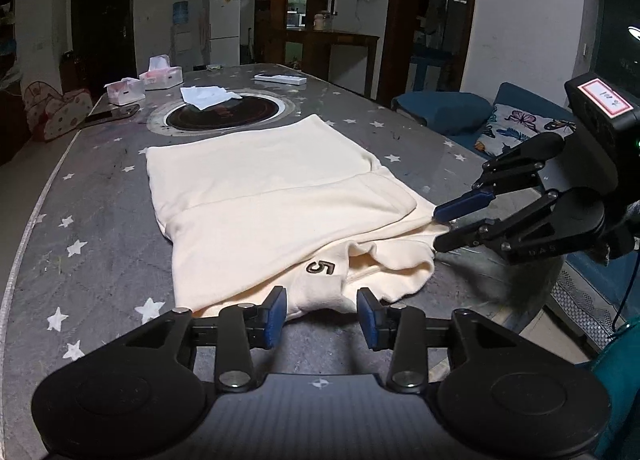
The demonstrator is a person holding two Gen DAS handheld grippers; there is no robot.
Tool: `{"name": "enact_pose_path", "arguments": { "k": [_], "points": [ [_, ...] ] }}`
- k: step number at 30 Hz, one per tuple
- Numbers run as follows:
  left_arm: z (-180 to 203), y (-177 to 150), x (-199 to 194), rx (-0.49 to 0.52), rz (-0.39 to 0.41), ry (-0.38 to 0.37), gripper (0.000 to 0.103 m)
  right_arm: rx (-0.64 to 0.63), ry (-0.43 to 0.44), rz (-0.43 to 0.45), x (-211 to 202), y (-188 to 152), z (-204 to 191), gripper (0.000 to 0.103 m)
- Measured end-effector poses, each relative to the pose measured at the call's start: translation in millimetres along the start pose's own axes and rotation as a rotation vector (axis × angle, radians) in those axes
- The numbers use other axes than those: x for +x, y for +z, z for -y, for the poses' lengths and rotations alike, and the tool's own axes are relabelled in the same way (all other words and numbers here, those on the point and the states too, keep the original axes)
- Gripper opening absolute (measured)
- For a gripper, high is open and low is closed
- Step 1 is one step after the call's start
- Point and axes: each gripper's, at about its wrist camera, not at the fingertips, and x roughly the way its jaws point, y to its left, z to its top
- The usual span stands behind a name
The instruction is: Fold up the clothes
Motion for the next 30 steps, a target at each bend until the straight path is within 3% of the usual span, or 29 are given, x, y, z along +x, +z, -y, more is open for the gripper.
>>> {"name": "enact_pose_path", "arguments": {
  "k": [10,16,17,20,26,30],
  "points": [
    [6,-4,14,-0.014,-0.033,-0.003,0.039,-0.107,-0.018,0.005,7,-6,-17,0.047],
    [2,-5,19,-0.076,-0.061,-0.028,0.019,-0.132,-0.023,0.015,8,-6,-19,0.051],
    [2,-5,20,-0.083,-0.059,-0.031,0.011,-0.133,-0.023,0.015,8,-5,-19,0.051],
    [1,-2,19,-0.104,-0.043,-0.04,0.007,-0.138,-0.023,0.017,7,-6,-20,0.053],
    [-11,20,16,-0.154,0.034,-0.049,0.006,-0.171,-0.026,0.037,7,-7,-23,0.056],
    [-20,31,26,-0.182,0.043,-0.053,0.006,-0.202,-0.03,0.063,11,-5,-26,0.056]
  ]
}}
